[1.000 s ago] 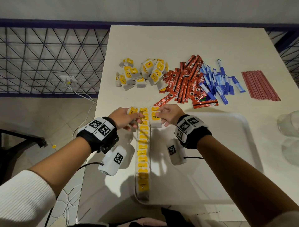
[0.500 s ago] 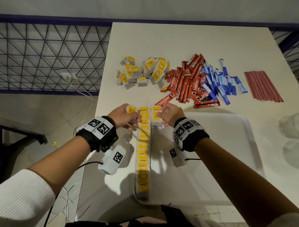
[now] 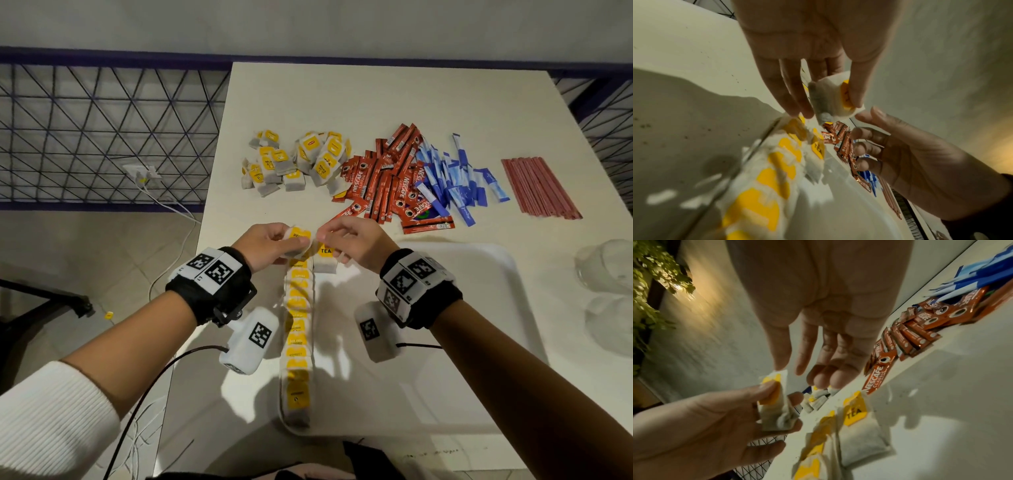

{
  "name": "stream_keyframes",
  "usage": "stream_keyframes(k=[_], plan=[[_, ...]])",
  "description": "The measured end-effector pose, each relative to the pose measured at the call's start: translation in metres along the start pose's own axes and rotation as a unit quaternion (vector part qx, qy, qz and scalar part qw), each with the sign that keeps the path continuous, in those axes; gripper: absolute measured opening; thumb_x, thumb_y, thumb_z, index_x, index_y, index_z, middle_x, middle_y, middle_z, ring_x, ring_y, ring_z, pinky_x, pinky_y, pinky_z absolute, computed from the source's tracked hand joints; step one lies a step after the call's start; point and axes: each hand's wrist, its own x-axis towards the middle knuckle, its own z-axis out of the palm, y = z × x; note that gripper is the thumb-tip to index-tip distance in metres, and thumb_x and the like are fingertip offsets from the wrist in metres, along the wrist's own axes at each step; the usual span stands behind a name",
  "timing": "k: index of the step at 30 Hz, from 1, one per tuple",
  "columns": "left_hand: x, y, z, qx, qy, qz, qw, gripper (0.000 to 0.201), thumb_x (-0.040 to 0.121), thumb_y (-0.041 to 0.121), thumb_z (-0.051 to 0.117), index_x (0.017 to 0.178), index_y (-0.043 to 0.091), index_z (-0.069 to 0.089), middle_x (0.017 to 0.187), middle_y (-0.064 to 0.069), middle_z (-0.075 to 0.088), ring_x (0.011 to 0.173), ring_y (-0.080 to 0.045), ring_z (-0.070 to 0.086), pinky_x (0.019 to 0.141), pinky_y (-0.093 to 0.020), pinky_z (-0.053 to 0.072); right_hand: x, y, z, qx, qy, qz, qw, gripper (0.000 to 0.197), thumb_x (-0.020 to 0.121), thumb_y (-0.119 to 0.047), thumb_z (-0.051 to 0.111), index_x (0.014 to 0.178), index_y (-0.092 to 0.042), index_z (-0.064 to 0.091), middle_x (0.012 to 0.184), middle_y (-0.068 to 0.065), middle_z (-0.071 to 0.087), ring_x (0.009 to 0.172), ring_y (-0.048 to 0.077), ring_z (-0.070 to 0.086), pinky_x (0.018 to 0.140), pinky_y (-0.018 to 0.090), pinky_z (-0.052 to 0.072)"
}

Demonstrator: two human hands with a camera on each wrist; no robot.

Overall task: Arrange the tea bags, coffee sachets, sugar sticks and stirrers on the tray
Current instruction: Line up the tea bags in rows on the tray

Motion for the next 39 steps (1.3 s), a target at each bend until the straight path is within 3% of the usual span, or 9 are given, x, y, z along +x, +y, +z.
stream_keyframes(k=[5, 11, 16, 20, 22, 27, 31, 35, 39], plan=[[-0.003, 0.003, 0.014, 0.039, -0.002, 0.041, 0.998, 0.010, 0.081, 0.023, 0.070, 0.072, 0.021, 0.064, 0.069, 0.005, 0.063, 0.054, 0.006, 0.055, 0.051, -0.003, 0.038, -0.012, -0.002, -0.003, -0.004, 0.007, -0.033, 0.999, 0.003, 0.086, -0.014, 0.063, 0.086, -0.012, 0.063, 0.068, -0.005, 0.055, 0.064, 0.006, 0.051, 0.058, 0.023, 0.044], [-0.007, 0.001, 0.028, 0.064, -0.022, 0.043, 0.997, 0.016, 0.083, 0.020, 0.068, 0.067, 0.022, 0.064, 0.049, 0.016, 0.056, 0.050, 0.004, 0.048, 0.055, -0.008, 0.037, -0.017, 0.009, -0.014, 0.008, 0.036, -0.005, 0.999, 0.011, 0.088, -0.009, 0.060, 0.092, 0.000, 0.062, 0.064, 0.000, 0.055, 0.055, 0.006, 0.051, 0.051, 0.017, 0.043], [-0.012, -0.007, 0.036, 0.177, -0.013, 0.064, 0.982, 0.021, 0.085, 0.031, 0.066, 0.068, 0.018, 0.064, 0.079, -0.001, 0.059, 0.080, -0.016, 0.054, 0.081, -0.026, 0.041, -0.017, 0.024, -0.015, -0.018, 0.048, 0.004, 0.999, 0.019, 0.086, -0.009, 0.063, 0.070, -0.017, 0.057, 0.059, 0.000, 0.055, 0.045, 0.002, 0.051, 0.052, 0.017, 0.042], [-0.013, -0.012, 0.043, 0.277, -0.030, 0.091, 0.956, 0.047, 0.074, 0.044, 0.043, 0.065, 0.002, 0.065, 0.082, -0.023, 0.062, 0.087, -0.033, 0.056, 0.081, -0.026, 0.033, -0.012, 0.032, -0.012, -0.059, 0.028, 0.015, 0.998, 0.023, 0.085, -0.012, 0.063, 0.066, -0.023, 0.055, 0.058, -0.001, 0.054, 0.051, 0.003, 0.050, 0.058, 0.019, 0.040], [-0.010, -0.021, 0.044, 0.321, -0.026, 0.077, 0.944, 0.051, 0.077, 0.048, 0.039, 0.068, 0.005, 0.067, 0.088, -0.017, 0.065, 0.097, -0.028, 0.051, 0.083, -0.024, 0.025, -0.008, 0.036, -0.010, -0.072, 0.013, 0.024, 0.997, 0.023, 0.085, -0.013, 0.063, 0.066, -0.024, 0.054, 0.061, -0.003, 0.054, 0.059, 0.008, 0.049, 0.061, 0.021, 0.040], [-0.013, -0.023, 0.045, 0.418, 0.031, 0.054, 0.906, 0.028, 0.091, 0.042, 0.050, 0.093, 0.020, 0.067, 0.093, 0.010, 0.043, 0.093, -0.015, 0.026, 0.079, -0.024, 0.022, 0.006, 0.041, -0.003, -0.101, -0.011, 0.048, 0.994, 0.016, 0.085, -0.019, 0.064, 0.070, -0.021, 0.056, 0.066, -0.005, 0.055, 0.062, 0.008, 0.048, 0.061, 0.020, 0.039], [-0.013, -0.012, 0.038, 0.476, 0.031, 0.048, 0.877, 0.030, 0.092, 0.040, 0.048, 0.104, 0.020, 0.067, 0.109, 0.002, 0.050, 0.109, -0.025, 0.035, 0.091, -0.031, 0.030, 0.018, 0.037, 0.001, -0.140, -0.021, 0.065, 0.988, 0.015, 0.085, -0.019, 0.063, 0.071, -0.020, 0.057, 0.065, -0.005, 0.056, 0.063, 0.012, 0.050, 0.063, 0.022, 0.043], [-0.010, -0.004, 0.026, 0.420, 0.026, 0.045, 0.906, 0.010, 0.089, 0.030, 0.054, 0.085, 0.035, 0.062, 0.086, 0.006, 0.050, 0.111, -0.028, 0.042, 0.098, -0.035, 0.035, 0.022, 0.035, 0.000, -0.155, -0.009, 0.071, 0.985, 0.020, 0.085, -0.020, 0.063, 0.068, -0.024, 0.055, 0.063, -0.007, 0.053, 0.075, 0.017, 0.052, 0.075, 0.027, 0.045], [-0.007, 0.002, 0.024, 0.382, 0.033, 0.038, 0.923, 0.003, 0.086, 0.028, 0.060, 0.083, 0.028, 0.062, 0.075, 0.010, 0.044, 0.108, -0.026, 0.046, 0.091, -0.028, 0.036, 0.023, 0.035, 0.002, -0.149, -0.008, 0.073, 0.986, 0.006, 0.085, -0.022, 0.063, 0.082, -0.018, 0.060, 0.064, -0.007, 0.051, 0.076, 0.018, 0.051, 0.074, 0.030, 0.045]])
